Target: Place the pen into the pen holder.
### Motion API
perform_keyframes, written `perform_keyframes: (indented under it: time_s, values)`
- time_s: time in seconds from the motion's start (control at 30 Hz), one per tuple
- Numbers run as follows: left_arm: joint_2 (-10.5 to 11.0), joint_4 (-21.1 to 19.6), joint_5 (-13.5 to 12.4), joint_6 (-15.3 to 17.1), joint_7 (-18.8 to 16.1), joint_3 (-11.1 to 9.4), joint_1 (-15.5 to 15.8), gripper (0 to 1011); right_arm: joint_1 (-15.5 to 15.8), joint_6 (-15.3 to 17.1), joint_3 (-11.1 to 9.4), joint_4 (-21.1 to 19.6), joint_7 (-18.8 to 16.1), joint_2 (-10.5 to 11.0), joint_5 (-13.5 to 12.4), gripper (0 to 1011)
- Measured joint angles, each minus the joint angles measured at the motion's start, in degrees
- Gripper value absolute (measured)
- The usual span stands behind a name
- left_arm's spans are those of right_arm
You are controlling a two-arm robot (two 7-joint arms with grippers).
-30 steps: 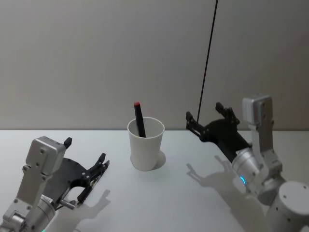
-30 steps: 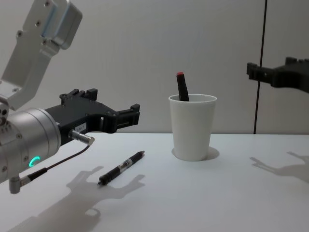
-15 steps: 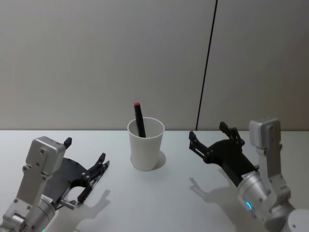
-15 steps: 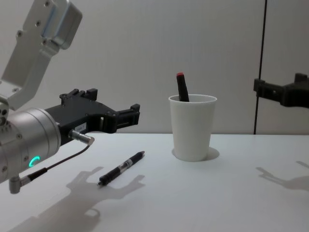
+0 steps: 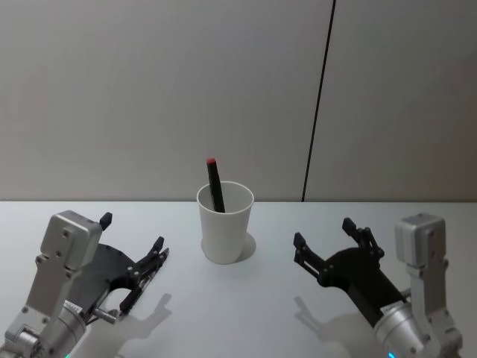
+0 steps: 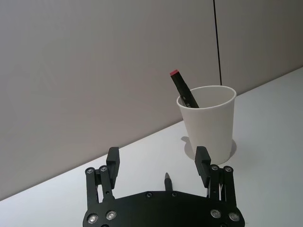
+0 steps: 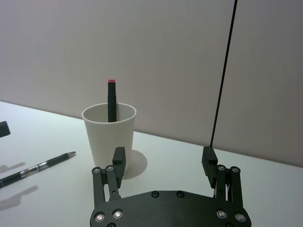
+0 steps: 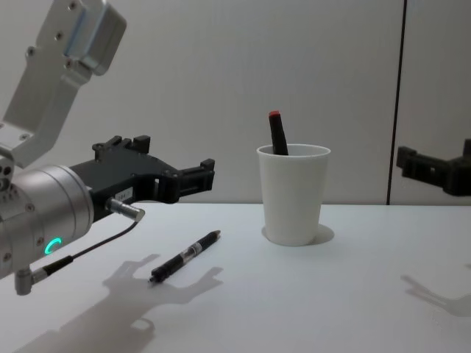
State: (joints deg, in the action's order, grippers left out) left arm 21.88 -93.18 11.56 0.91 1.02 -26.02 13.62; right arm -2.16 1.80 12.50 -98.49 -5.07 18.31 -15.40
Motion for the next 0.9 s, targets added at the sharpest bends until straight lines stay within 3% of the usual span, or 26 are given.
perform_keyframes:
  time_s: [0.23, 0.9]
  values:
    - [0.01, 0.03, 1.1, 1.55, 1.52, 0.07, 0.11, 1003, 2.62, 0.15, 0.42, -2.39, 1.09, 0.91, -0.98, 1001]
    - [-0.55, 0.53, 5.61, 8.01, 4.64, 1.45, -2.25, 1003, 3.01, 0.17, 0.44, -2.74, 1.25, 1.02, -1.09, 1001]
